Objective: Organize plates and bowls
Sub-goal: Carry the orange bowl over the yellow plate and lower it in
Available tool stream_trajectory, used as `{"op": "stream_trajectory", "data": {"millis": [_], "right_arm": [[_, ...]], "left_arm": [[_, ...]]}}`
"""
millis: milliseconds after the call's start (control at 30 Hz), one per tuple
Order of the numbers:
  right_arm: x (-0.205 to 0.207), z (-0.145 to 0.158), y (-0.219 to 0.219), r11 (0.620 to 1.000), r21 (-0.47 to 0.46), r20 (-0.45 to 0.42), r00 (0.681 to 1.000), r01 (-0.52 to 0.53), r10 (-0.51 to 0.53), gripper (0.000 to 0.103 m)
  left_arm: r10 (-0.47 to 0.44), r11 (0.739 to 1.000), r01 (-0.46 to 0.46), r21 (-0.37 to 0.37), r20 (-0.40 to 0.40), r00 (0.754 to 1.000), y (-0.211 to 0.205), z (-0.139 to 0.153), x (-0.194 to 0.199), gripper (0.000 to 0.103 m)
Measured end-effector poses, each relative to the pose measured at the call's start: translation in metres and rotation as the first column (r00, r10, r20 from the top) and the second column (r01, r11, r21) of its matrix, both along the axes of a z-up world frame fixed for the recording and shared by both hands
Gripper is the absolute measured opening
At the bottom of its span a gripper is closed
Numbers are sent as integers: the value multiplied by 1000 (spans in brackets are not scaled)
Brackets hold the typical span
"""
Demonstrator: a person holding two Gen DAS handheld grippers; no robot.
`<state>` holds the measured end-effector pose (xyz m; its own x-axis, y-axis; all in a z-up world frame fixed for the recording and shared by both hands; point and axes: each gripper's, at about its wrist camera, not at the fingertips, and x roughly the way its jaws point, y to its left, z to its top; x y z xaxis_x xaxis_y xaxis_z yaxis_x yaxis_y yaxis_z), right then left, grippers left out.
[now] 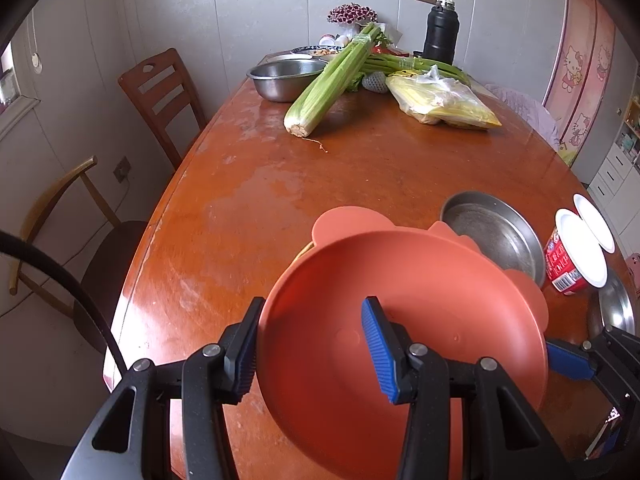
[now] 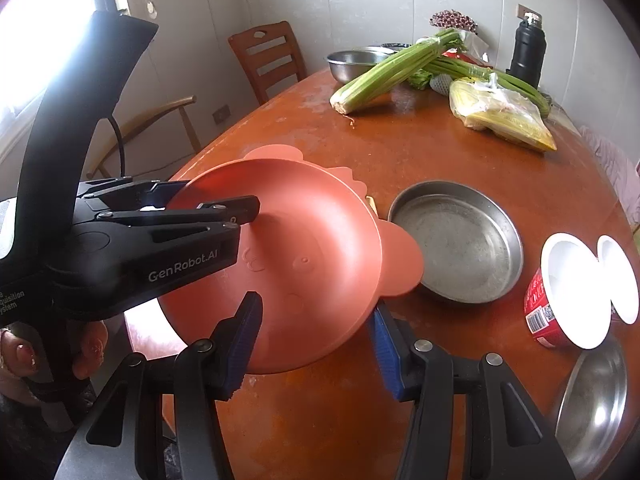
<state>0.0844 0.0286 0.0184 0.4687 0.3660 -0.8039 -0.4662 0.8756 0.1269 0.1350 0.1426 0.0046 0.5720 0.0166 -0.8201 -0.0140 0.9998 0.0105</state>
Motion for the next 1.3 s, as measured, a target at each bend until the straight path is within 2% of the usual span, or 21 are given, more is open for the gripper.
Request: {"op": "stream_trajectory", "data": {"millis": [533, 1067, 1300], "right_arm": [[20, -17, 13, 1000, -21, -51, 999, 12, -13, 56], [26, -22, 20, 1000, -22, -79, 997, 0, -2, 57], [23, -16, 17, 1000, -22, -55, 999, -2, 1, 57]], "left_arm": [[-6, 999, 5, -34, -27, 1000, 11, -20, 37, 48], [-8, 1000, 8, -8, -43, 999, 13, -35, 53, 48], [-16, 1000, 16, 1, -63, 998, 9, -42, 59, 48]]}}
